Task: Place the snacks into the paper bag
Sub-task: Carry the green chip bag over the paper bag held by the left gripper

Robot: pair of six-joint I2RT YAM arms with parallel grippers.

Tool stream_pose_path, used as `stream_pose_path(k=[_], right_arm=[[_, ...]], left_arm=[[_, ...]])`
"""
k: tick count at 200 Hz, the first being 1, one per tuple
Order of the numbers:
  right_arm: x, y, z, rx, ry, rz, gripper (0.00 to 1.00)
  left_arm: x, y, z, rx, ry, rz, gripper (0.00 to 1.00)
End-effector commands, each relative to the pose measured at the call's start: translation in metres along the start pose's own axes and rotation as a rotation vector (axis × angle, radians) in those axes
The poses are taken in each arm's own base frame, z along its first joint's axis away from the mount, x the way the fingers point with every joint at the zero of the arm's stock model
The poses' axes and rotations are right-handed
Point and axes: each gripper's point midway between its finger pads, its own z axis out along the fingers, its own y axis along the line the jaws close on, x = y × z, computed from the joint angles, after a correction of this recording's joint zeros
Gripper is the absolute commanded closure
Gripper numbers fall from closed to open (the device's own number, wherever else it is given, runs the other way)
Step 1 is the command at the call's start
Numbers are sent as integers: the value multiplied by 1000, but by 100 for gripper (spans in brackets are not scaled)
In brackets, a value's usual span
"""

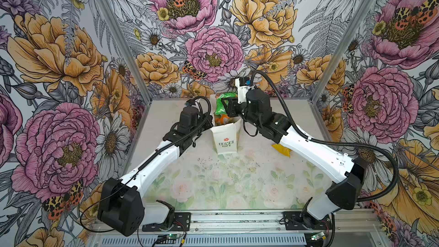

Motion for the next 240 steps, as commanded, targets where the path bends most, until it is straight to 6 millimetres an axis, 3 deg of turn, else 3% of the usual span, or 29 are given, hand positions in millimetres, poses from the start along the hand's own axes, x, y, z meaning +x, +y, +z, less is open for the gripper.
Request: stream_pose_path(k=[1,130,240], right_arm=[[-16,5,2,-4,-53,18,62],[18,-25,29,128,4,3,62],[22,-39,43,210,7,-56,62]], left_arm=[[-15,-10,-8,40,-50,14,100],[-16,-10,-9,40,-51,12,100],[-16,-9,-9,40,-50,12,100]])
